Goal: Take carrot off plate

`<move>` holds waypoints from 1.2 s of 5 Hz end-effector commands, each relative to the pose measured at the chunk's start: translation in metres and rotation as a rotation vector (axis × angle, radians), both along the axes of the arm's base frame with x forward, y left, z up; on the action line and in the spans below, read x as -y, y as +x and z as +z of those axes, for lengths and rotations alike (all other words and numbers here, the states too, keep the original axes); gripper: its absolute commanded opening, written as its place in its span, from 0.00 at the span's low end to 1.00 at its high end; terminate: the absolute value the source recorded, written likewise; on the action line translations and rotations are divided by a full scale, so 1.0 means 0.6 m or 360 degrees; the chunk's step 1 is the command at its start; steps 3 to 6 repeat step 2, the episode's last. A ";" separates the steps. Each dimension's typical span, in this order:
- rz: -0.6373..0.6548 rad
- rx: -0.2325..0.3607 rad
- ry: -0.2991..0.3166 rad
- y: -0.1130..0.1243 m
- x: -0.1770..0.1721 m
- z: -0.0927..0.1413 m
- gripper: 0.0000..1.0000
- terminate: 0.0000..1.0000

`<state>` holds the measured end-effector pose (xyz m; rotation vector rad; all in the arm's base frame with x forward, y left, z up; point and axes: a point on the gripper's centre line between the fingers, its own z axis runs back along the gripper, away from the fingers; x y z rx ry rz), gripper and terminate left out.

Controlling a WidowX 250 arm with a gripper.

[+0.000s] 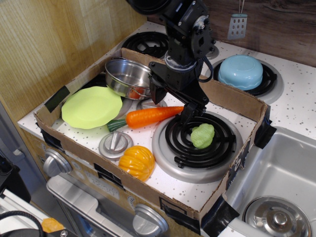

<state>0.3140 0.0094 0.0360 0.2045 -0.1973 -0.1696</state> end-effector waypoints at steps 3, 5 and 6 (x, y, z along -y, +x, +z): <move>0.0125 0.0010 0.0017 -0.002 0.027 0.088 1.00 1.00; 0.0125 0.0010 0.0017 -0.002 0.027 0.088 1.00 1.00; 0.0125 0.0010 0.0017 -0.002 0.027 0.088 1.00 1.00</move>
